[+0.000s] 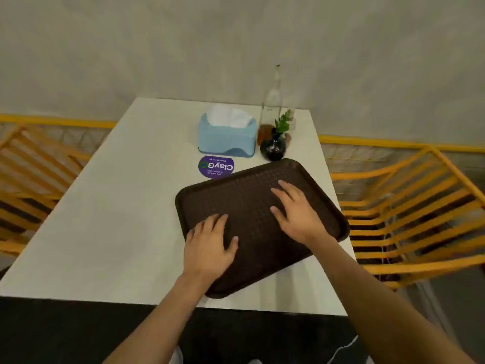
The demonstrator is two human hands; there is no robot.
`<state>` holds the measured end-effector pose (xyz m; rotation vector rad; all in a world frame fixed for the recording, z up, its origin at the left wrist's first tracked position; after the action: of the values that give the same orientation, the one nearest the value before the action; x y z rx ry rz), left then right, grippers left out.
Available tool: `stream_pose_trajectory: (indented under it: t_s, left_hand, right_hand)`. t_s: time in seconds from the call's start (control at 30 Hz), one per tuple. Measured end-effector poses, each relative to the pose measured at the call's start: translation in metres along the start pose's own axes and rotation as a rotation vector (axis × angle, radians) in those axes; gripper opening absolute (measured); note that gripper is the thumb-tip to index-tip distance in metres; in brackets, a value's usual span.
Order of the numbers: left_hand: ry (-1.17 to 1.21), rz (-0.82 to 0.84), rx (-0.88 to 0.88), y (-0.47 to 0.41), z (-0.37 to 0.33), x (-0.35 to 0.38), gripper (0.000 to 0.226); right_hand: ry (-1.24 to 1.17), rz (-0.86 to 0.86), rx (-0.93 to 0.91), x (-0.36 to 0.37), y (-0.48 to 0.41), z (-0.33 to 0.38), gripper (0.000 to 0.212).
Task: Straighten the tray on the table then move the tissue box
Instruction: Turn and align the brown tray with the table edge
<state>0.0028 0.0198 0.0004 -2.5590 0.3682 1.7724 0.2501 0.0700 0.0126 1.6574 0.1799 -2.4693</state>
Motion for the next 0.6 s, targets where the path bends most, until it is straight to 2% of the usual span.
stream_pose_trajectory:
  t_s: [0.03, 0.17, 0.27, 0.4, 0.6]
  left_hand:
    - [-0.015, 0.059, -0.026, 0.003, -0.004, 0.007, 0.072]
    - [-0.078, 0.106, -0.087, 0.009, -0.013, 0.036, 0.083]
    - [-0.160, 0.125, -0.075, 0.010, -0.001, 0.040, 0.085]
    - [-0.198, 0.152, -0.071, 0.008, 0.019, 0.033, 0.082]
    - [-0.268, 0.116, -0.128, 0.010, 0.052, 0.008, 0.062]
  right_hand:
    - [0.007, 0.037, -0.005, 0.005, -0.002, -0.005, 0.057]
    - [0.104, 0.272, -0.016, 0.024, -0.011, -0.023, 0.073]
    - [0.154, 0.400, -0.004, 0.035, -0.013, -0.028, 0.072]
    - [0.185, 0.337, 0.011, 0.046, -0.010, -0.013, 0.072]
    - [0.257, 0.279, 0.127, 0.066, -0.008, 0.043, 0.072]
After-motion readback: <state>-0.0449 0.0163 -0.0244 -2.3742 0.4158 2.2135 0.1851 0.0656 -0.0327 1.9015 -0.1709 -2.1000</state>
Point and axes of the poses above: each hand's wrist, its own y-axis away from the middle knuckle, its own x-axis out of the palm, z = x × y, the point moved 2 cm from there along -y, towards the middle knuckle, and after that the axes turned 9 degrees about z, right-handed, at the moved point
